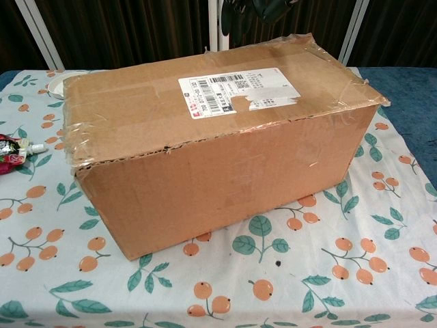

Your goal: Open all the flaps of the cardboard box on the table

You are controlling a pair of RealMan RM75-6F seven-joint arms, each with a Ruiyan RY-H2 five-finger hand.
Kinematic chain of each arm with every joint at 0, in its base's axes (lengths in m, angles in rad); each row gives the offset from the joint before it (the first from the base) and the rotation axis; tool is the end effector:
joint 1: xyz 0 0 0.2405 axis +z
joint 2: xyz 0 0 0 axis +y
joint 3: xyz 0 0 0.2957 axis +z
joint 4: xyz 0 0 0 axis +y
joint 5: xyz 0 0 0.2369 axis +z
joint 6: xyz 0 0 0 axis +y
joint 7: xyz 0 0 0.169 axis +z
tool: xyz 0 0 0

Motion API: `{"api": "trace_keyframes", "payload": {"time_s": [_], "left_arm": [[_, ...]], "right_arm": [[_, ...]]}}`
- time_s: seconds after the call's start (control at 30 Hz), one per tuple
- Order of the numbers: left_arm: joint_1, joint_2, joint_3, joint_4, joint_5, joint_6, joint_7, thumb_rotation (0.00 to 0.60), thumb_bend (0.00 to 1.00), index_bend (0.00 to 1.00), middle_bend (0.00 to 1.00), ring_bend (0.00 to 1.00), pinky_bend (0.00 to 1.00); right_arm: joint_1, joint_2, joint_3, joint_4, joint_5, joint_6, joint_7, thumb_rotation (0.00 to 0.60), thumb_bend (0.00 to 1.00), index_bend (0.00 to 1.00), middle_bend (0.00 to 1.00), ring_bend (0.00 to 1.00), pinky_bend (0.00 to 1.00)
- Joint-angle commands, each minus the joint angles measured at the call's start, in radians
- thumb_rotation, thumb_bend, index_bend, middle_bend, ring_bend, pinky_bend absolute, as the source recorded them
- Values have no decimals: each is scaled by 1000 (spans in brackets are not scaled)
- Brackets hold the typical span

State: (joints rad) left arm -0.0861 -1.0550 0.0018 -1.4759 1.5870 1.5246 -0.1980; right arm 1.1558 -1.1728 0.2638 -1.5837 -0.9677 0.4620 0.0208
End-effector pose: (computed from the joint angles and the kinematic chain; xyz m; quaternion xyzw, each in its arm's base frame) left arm -0.3795 0.2017 0.1840 -0.6201 -0.3740 -0.3977 0.5634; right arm -0.0325 -0.4736 0.0387 0.8022 -0.4067 0.3425 0.2717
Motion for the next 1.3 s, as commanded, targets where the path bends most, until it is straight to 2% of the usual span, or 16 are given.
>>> {"api": "trace_keyframes", "payload": {"time_s": [0.03, 0.17, 0.23, 0.37, 0.57, 0.7, 0.83, 0.97, 1.13, 1.3], "left_arm": [[-2, 0, -2, 3, -2, -2, -4, 473, 0, 87, 86, 70, 166], [-3, 0, -4, 5, 1, 2, -12, 474, 0, 87, 86, 70, 166], [-2, 1, -4, 7, 3, 4, -12, 475, 0, 87, 86, 70, 166], [-1, 3, -3, 2, 3, 5, -7, 475, 0, 87, 86, 70, 166], [-2, 6, -2, -11, 7, 5, 7, 474, 0, 87, 86, 70, 166], [-5, 10, -2, -25, 13, 5, 20, 474, 0, 87, 86, 70, 166], [-8, 19, -3, -46, 20, 7, 38, 476, 0, 87, 86, 70, 166], [-10, 26, -3, -66, 24, 6, 56, 474, 0, 86, 86, 70, 166], [-17, 32, -5, -91, 28, -1, 80, 476, 0, 87, 86, 70, 166], [-21, 38, -4, -116, 34, -3, 104, 475, 0, 87, 86, 70, 166]], "right_arm": [[14, -10, -19, 5, 15, -5, -16, 600, 1000, 356, 305, 224, 0], [22, -8, -33, 0, 26, -13, -17, 600, 1000, 356, 302, 238, 0], [23, -1, -37, -6, 22, -20, -15, 600, 1000, 360, 323, 290, 0], [6, 32, -27, -40, 1, -31, 22, 600, 1000, 402, 419, 452, 0], [-66, 117, 5, -121, -70, -11, 106, 600, 1000, 408, 463, 499, 0], [-147, 189, 29, -189, -152, 46, 175, 600, 1000, 381, 479, 508, 0], [-256, 283, 40, -276, -286, 132, 277, 600, 1000, 339, 484, 499, 0], [-368, 388, 17, -350, -461, 240, 393, 600, 1000, 279, 489, 494, 1], [-484, 504, -58, -391, -701, 395, 583, 600, 1000, 232, 490, 493, 47], [-576, 553, -140, -374, -883, 571, 660, 600, 1000, 194, 490, 486, 23]]}}
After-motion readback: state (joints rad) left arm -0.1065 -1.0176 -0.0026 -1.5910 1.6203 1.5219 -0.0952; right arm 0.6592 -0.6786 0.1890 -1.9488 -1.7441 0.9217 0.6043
